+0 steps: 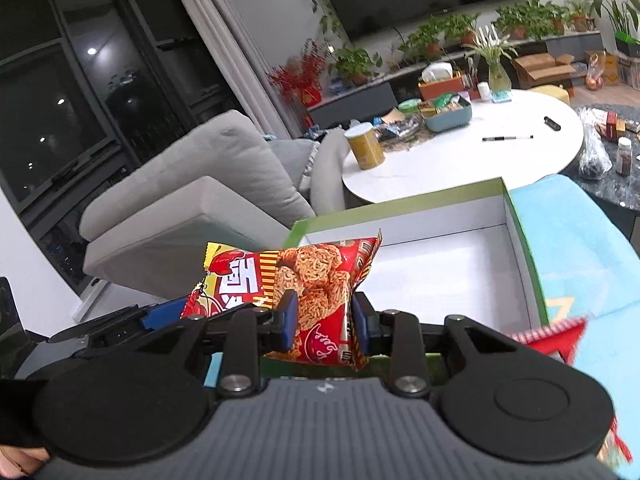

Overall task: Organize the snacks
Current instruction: 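Carry both held bags over the open green box, then lower both bags into the green box and open both grippers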

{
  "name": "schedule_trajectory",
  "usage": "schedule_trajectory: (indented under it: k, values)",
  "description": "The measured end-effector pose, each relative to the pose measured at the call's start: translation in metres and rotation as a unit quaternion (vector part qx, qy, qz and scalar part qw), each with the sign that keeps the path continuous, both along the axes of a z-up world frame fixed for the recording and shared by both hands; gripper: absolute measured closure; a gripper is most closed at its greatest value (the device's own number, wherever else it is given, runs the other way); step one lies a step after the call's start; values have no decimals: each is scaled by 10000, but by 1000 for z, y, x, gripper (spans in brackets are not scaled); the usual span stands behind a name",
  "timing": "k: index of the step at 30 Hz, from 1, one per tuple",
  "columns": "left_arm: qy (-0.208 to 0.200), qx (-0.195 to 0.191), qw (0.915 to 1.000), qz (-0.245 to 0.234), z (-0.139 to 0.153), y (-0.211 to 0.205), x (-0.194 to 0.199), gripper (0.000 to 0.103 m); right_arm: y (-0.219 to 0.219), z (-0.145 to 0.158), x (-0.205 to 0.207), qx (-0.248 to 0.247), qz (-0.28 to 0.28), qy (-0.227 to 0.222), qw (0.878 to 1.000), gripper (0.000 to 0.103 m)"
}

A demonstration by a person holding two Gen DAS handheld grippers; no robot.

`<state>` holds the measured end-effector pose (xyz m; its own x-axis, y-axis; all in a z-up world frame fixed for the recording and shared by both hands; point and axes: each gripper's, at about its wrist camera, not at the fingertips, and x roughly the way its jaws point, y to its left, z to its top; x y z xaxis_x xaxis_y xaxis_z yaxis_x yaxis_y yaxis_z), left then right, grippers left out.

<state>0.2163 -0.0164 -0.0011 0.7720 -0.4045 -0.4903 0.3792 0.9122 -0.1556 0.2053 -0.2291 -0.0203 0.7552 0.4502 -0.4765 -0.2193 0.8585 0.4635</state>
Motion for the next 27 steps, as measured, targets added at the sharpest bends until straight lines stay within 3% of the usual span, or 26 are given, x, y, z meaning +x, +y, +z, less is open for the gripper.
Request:
schedule_trajectory:
  k: [11,15,27]
  values:
    - [388,153,9990,150,-33,12,32,40,14,-27,34,-157,201,478,9985,39]
    - [449,363,9982,178,-38,11,28,33,17,-33,36,-183,289,567,9978,39]
    - [13,472,9984,301,-3,16,-13,24,6,4,-11,-206,220,80,9995,39]
